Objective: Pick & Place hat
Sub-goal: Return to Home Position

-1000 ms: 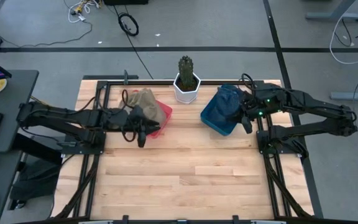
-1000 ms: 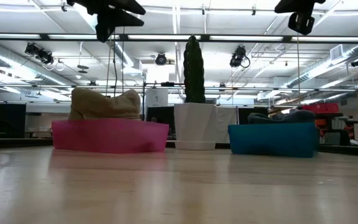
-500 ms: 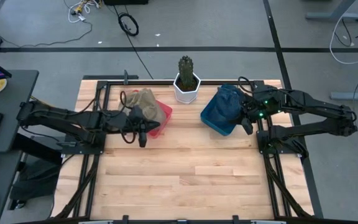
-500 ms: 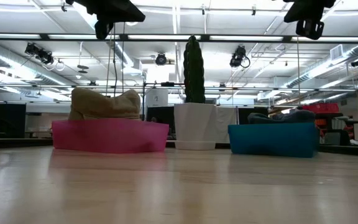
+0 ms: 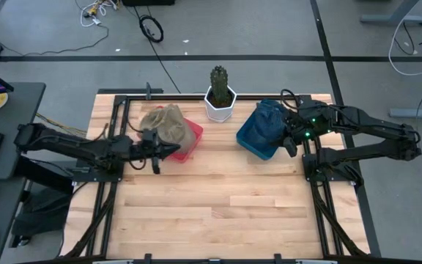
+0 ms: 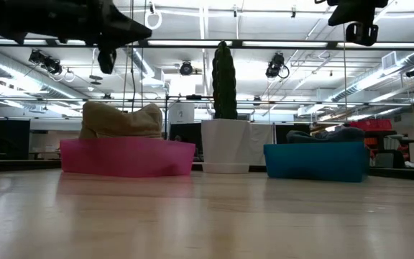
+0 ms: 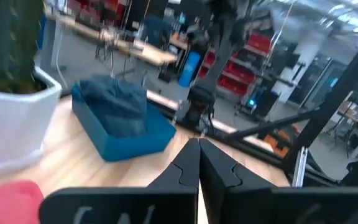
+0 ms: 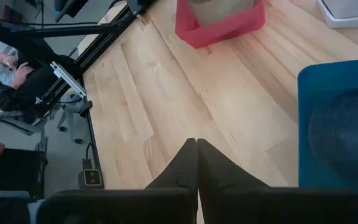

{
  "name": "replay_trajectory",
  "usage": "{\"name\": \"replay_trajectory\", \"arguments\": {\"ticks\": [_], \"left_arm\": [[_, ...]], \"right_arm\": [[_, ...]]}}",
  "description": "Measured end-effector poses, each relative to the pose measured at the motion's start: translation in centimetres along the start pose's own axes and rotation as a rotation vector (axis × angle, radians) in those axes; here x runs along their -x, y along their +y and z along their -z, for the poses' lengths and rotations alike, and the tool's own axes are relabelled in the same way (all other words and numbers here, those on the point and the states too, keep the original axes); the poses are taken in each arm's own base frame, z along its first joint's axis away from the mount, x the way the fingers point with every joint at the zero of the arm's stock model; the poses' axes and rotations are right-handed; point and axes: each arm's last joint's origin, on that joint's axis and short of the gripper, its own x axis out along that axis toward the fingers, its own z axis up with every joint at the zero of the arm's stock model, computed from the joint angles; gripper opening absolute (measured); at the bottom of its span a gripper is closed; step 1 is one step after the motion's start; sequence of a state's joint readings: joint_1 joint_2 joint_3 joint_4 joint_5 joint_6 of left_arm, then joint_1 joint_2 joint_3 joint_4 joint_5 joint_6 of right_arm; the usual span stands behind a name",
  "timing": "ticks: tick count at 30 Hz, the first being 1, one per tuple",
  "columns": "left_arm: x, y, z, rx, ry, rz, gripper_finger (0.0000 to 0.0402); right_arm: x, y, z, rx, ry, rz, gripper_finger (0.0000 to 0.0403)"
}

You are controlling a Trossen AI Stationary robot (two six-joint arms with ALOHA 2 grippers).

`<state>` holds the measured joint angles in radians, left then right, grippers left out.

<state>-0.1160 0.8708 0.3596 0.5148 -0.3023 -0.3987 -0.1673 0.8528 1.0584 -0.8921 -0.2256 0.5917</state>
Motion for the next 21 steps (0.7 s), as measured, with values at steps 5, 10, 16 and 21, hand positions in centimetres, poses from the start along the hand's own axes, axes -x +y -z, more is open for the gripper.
{"name": "replay_trajectory", "arguments": {"ticks": [5, 10, 16, 21], "left_arm": [[2.5, 1.0, -0.8, -0.017, -0.102, 0.013, 0.0004], [4.9, 1.7, -1.0, -0.038, -0.179, 0.034, 0.0004], [7.2, 2.5, -0.7, -0.045, -0.272, 0.063, 0.0004], [8.6, 3.0, -0.7, -0.053, -0.316, 0.073, 0.0005]], "right_arm": [[0.0, 0.0, 0.0, -0.023, 0.0, 0.0, 0.0], [0.0, 0.0, 0.0, -0.033, -0.006, 0.008, 0.0], [0.0, -0.1, 0.0, -0.038, -0.016, 0.023, 0.0], [0.0, -0.1, 0.0, -0.055, -0.016, 0.023, 0.0]]}}
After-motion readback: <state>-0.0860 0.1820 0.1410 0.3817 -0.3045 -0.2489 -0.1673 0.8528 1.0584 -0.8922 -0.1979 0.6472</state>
